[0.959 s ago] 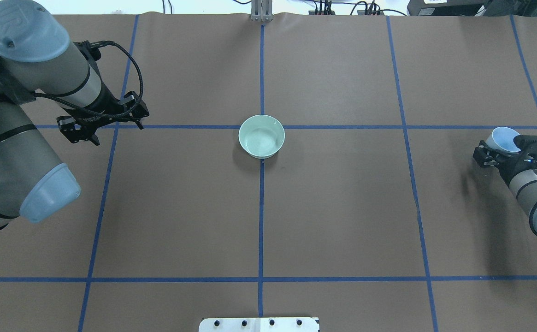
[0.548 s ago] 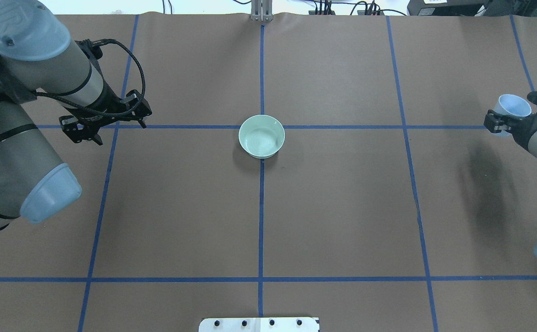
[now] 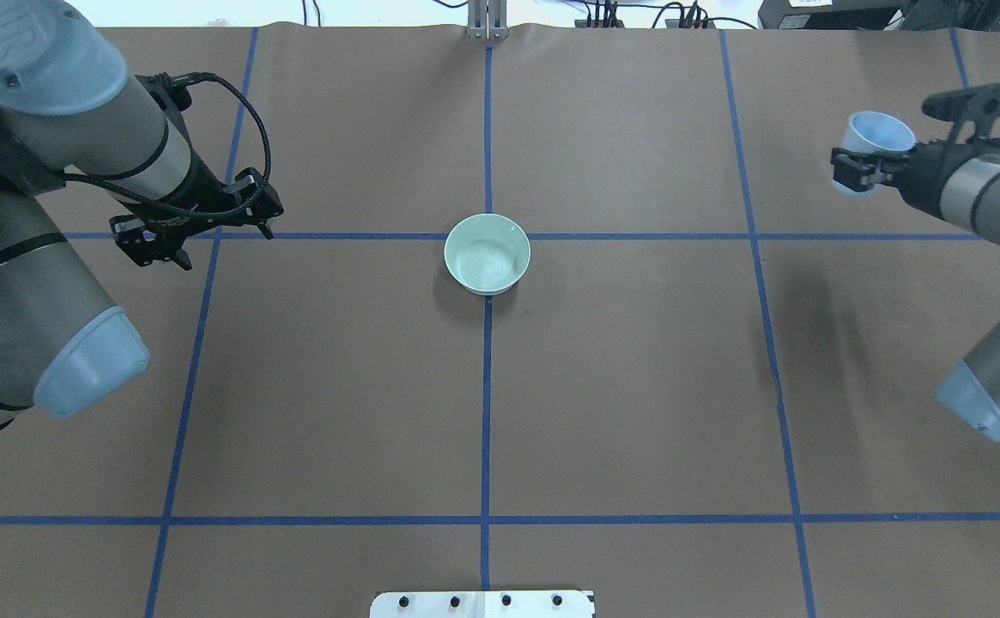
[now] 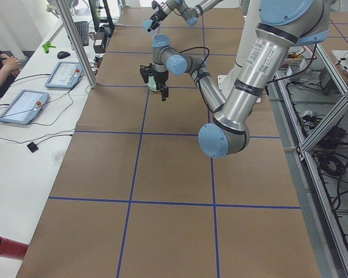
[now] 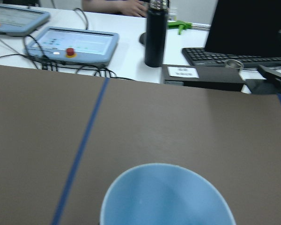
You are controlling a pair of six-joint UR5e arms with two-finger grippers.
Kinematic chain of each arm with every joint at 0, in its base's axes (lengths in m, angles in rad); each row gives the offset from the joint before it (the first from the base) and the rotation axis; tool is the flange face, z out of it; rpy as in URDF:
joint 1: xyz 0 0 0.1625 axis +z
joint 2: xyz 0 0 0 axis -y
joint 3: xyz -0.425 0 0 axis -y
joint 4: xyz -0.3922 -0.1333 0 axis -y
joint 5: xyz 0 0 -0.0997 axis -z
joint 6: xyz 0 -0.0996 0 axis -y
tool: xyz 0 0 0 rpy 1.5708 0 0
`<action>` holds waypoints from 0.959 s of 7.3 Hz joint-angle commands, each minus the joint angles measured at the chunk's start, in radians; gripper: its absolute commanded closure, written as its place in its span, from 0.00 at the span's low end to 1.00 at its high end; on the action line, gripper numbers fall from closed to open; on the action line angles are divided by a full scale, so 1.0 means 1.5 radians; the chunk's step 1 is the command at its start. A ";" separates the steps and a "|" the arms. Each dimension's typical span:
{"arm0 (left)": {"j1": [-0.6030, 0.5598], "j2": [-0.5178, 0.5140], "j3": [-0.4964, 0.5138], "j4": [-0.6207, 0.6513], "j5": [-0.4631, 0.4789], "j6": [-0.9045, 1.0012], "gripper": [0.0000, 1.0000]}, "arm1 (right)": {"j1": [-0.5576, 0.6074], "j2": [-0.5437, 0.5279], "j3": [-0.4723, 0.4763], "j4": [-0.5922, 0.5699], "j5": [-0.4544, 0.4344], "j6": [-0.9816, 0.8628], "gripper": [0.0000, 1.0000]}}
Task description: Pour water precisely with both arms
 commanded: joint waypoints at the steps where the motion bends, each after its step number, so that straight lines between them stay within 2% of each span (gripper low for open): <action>1: -0.005 0.005 0.000 -0.006 0.003 0.051 0.00 | -0.055 0.080 0.018 -0.003 0.010 -0.041 1.00; 2: -0.008 0.024 -0.001 -0.006 0.005 0.093 0.00 | -0.121 0.112 0.013 -0.013 0.003 -0.040 1.00; 5: -0.070 0.100 -0.007 -0.010 0.003 0.280 0.00 | -0.225 0.230 0.014 -0.182 -0.074 -0.105 1.00; 7: -0.096 0.144 -0.006 -0.044 0.003 0.321 0.00 | -0.238 0.310 0.009 -0.346 -0.047 -0.144 1.00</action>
